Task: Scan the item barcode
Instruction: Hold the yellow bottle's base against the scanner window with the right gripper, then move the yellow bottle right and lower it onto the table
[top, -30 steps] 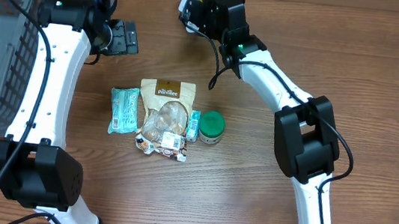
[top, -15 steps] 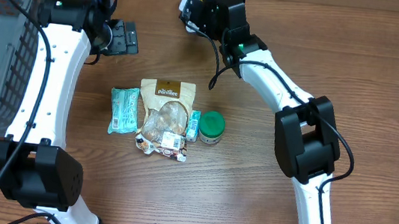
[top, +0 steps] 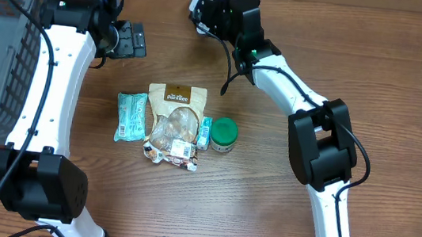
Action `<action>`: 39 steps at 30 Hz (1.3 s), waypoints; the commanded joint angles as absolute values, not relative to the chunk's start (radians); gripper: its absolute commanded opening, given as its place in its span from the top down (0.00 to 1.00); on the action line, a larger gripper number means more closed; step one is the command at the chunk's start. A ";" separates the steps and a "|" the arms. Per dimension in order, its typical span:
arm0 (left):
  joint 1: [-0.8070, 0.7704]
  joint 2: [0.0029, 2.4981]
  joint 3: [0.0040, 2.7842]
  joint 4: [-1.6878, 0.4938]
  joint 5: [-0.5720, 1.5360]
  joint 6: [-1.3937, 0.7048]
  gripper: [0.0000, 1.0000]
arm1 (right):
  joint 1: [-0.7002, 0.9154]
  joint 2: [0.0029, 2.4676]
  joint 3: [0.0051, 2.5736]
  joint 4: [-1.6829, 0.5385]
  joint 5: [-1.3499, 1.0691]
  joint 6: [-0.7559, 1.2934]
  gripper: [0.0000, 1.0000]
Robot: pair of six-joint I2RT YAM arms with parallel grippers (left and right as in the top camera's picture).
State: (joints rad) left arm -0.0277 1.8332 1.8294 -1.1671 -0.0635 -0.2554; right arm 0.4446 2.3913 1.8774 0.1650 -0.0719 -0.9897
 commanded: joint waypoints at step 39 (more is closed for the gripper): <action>-0.033 1.826 1.841 -1.167 -0.062 -0.258 0.00 | 0.406 2.140 1.866 0.256 0.025 -0.488 0.96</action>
